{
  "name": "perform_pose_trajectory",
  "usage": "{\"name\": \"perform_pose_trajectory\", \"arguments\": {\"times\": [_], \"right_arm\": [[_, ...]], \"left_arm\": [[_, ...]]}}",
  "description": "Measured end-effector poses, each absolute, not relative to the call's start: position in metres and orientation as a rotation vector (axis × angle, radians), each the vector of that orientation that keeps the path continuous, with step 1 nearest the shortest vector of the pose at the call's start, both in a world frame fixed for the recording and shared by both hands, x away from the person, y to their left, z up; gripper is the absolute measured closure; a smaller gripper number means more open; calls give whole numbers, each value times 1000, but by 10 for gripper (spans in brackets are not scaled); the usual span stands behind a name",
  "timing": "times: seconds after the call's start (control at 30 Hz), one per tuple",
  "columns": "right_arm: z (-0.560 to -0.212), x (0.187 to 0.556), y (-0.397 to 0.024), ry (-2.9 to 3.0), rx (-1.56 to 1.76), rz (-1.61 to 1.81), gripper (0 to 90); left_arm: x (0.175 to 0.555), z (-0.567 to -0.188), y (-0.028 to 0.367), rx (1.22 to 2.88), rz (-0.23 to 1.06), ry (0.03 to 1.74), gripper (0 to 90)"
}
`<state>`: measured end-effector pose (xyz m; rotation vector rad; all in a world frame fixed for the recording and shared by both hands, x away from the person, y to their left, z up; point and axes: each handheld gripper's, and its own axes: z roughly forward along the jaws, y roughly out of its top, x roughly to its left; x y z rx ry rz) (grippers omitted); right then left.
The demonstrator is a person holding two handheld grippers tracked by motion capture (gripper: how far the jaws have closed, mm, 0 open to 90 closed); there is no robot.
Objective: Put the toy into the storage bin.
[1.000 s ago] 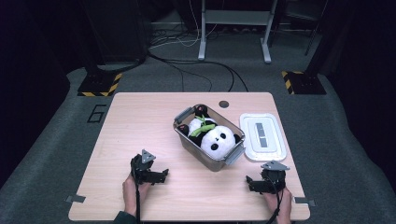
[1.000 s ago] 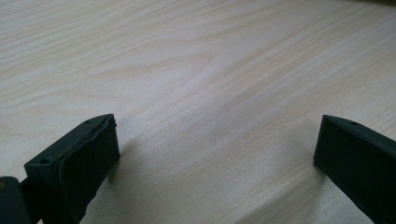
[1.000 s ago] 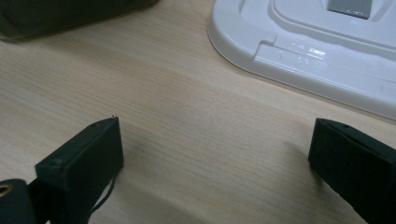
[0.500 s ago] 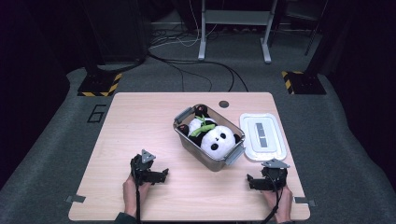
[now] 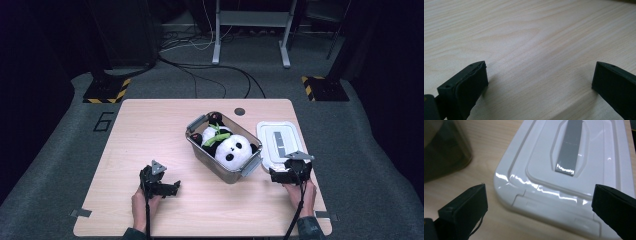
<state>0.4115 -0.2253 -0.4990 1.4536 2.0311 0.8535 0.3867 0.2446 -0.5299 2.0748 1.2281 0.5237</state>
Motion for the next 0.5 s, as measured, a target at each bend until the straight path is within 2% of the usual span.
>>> {"name": "perform_pose_trajectory", "arguments": {"times": [0.27,0.5], "right_arm": [[-494,453,-232,2014,1493,849,8],[-491,486,-236,1990,1512,875,140]], "left_arm": [[387,-530,244,2066,523,1232,0],[387,-530,244,2066,523,1232,0]]}}
